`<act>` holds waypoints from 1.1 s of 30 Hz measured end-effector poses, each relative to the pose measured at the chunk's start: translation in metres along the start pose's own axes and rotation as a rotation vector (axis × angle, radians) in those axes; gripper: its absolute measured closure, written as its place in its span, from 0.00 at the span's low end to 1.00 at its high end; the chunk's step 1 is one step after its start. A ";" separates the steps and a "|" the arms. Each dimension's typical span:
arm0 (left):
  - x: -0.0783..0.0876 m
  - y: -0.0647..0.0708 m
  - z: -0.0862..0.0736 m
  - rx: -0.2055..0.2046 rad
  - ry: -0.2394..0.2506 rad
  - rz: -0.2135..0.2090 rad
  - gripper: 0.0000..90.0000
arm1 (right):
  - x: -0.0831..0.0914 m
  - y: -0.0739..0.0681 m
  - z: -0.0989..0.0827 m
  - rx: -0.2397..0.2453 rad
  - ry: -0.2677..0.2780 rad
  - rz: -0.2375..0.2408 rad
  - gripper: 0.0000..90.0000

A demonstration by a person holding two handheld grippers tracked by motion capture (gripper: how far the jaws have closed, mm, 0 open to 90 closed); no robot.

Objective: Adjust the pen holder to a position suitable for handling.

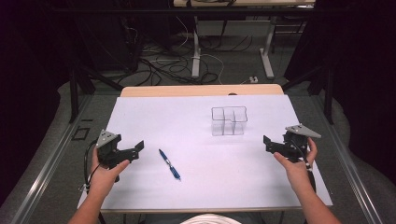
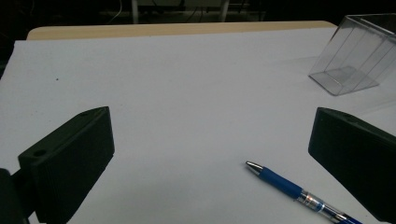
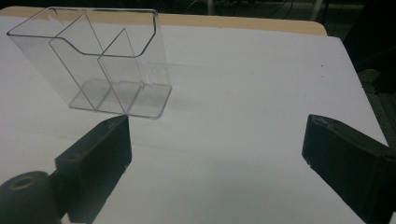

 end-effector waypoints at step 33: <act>0.006 -0.012 -0.012 0.014 -0.041 0.016 0.00 | -0.071 -0.018 0.035 0.036 0.023 0.033 0.63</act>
Point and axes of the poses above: each handheld gripper's, and its own axes: x roughly backward along the jaws, z roughly out of its top, y roughly to its right, the point moved 9 cm from there along -x, roughly forward along the jaws, and after that the axes turned 11 degrees about -x, right-handed, at the moved point
